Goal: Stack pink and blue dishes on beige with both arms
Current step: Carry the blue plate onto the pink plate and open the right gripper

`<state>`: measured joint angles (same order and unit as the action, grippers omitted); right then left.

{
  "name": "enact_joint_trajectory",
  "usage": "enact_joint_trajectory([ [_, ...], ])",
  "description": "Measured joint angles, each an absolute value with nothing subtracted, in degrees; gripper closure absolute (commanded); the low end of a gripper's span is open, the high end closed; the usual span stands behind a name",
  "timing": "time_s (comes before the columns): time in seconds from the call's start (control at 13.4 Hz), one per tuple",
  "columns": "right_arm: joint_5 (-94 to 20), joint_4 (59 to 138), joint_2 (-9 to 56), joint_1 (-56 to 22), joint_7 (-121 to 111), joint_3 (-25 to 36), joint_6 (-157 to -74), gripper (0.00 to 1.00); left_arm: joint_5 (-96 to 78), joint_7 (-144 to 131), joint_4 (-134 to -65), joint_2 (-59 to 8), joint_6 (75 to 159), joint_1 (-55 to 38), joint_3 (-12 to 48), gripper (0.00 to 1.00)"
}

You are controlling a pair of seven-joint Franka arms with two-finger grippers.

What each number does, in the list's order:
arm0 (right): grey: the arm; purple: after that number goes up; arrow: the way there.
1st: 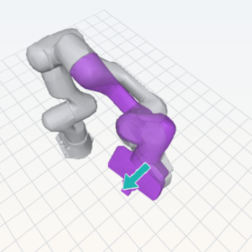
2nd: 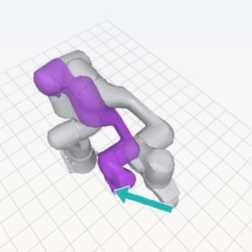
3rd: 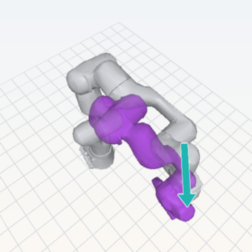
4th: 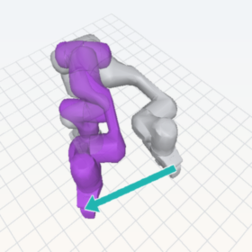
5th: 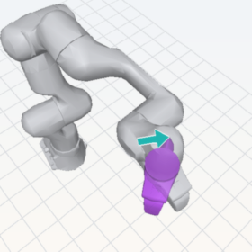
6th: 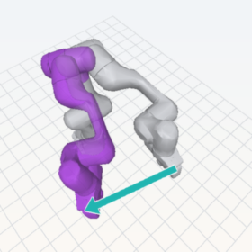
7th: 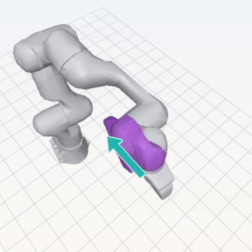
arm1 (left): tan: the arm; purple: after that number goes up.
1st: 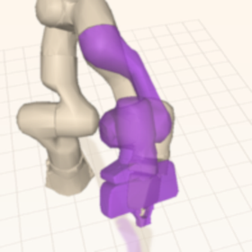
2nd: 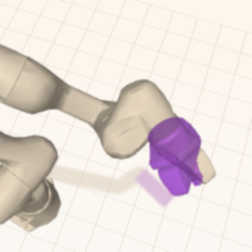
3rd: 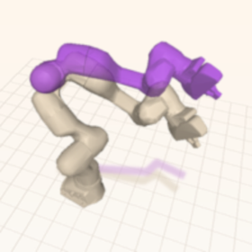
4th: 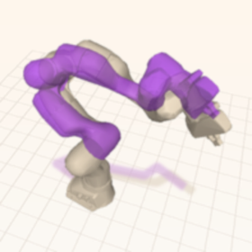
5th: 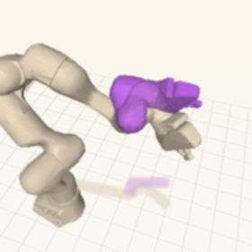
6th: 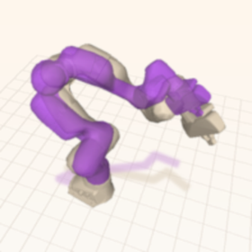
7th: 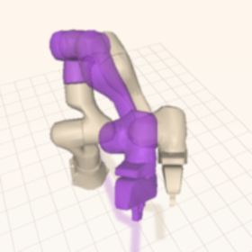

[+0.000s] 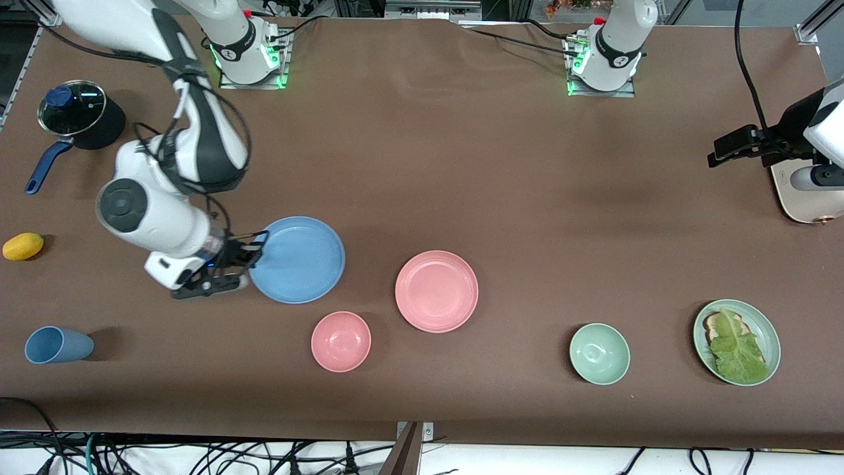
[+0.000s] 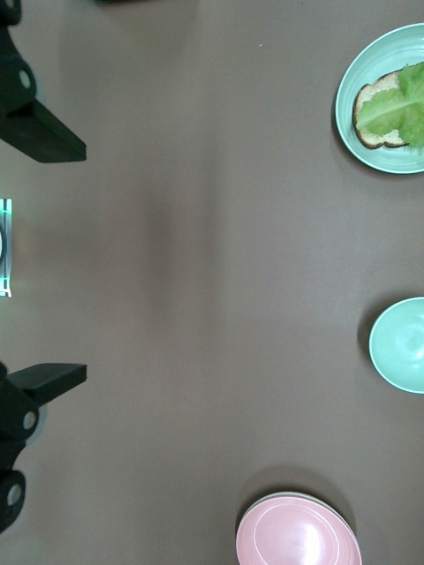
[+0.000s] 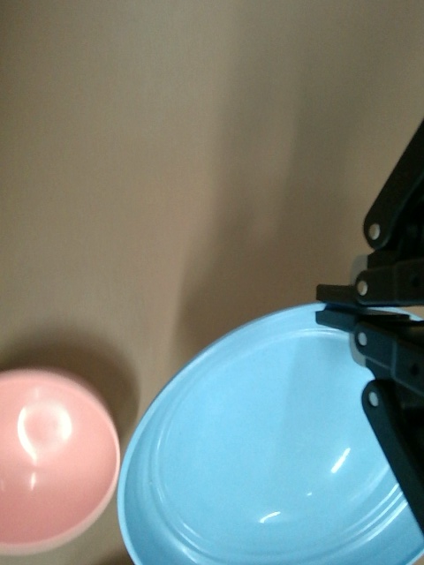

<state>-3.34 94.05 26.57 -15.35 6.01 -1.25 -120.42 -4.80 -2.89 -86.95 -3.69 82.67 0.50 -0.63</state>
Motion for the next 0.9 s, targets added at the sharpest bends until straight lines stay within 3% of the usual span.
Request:
enact_joint_trajectory([
  [0.45,-4.3,88.7,33.5,-29.1,33.4,-1.2,-127.4,1.00,-4.8,-2.9,-86.9,-3.7,82.7,0.5,-0.6,0.00],
  [0.9,-4.3,79.6,44.1,-35.3,49.8,-1.1,-134.8,1.00,-4.8,-2.9,-86.9,-3.7,82.7,0.5,-0.6,0.00],
])
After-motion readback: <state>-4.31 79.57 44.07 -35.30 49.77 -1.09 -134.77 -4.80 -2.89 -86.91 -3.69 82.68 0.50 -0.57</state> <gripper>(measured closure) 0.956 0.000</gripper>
